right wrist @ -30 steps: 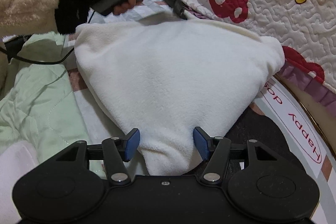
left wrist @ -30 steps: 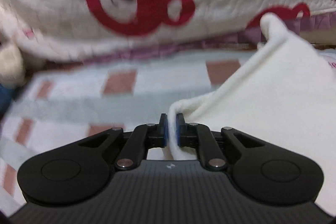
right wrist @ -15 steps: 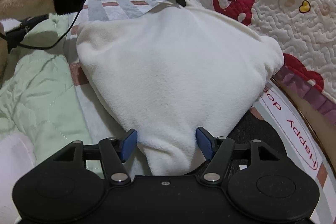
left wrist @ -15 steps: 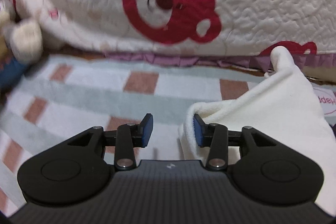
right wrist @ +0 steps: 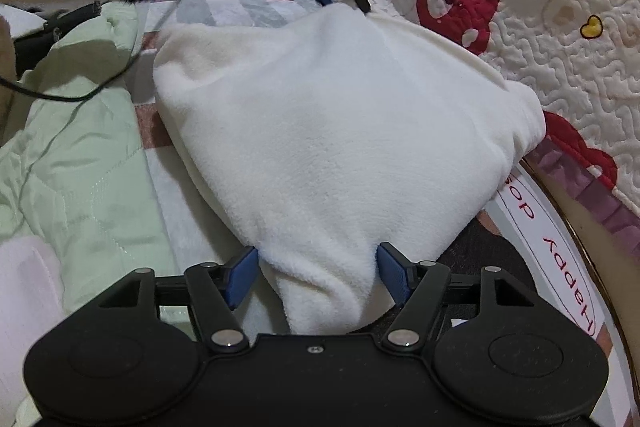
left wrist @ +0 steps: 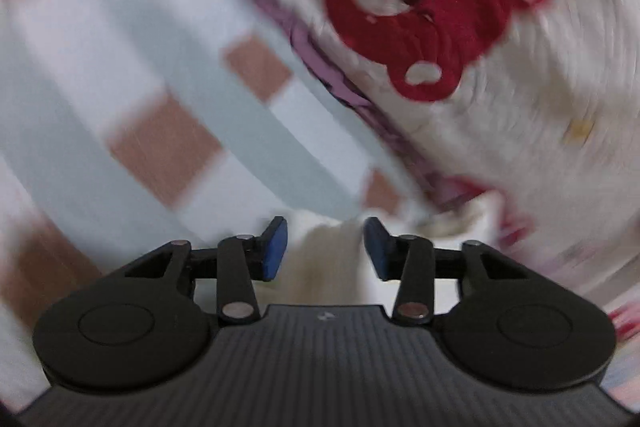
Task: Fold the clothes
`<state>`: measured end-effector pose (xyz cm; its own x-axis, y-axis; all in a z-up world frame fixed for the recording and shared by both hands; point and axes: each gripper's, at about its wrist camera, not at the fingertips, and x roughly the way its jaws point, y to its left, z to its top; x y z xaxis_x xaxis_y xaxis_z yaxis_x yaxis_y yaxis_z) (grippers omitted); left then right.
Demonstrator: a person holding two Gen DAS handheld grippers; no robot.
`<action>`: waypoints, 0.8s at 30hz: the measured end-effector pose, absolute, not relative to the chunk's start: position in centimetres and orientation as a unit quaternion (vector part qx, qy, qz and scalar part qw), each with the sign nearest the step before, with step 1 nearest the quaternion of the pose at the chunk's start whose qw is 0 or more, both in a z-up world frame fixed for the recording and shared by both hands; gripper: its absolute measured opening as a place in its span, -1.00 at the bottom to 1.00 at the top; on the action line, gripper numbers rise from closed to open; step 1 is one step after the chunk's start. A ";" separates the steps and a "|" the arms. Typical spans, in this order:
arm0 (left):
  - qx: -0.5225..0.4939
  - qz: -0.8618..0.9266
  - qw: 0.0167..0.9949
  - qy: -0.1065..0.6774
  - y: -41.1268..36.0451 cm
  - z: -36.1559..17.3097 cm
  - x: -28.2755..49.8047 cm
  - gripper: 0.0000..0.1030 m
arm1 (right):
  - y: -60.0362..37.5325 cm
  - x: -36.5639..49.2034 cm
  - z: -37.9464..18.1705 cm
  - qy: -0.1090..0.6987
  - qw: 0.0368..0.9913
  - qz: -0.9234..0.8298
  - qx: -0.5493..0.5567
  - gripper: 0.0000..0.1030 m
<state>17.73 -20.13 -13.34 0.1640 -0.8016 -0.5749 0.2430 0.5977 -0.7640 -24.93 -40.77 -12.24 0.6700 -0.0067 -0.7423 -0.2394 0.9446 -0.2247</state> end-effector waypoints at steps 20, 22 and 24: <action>0.031 -0.434 0.770 0.466 -17.5 -12.1 -3.7 -0.19 | -40.5 -25.4 -12.4 0.388 0.913 0.043 -0.120 0.53; 0.037 -0.403 0.783 0.473 -16.5 -12.7 -4.2 -0.06 | -40.6 -25.5 -12.2 0.389 0.915 0.033 -0.102 0.53; 0.043 -0.393 0.784 0.479 -16.0 -12.5 -4.8 -0.06 | -41.0 -25.9 -12.0 0.384 0.920 0.023 -0.072 0.53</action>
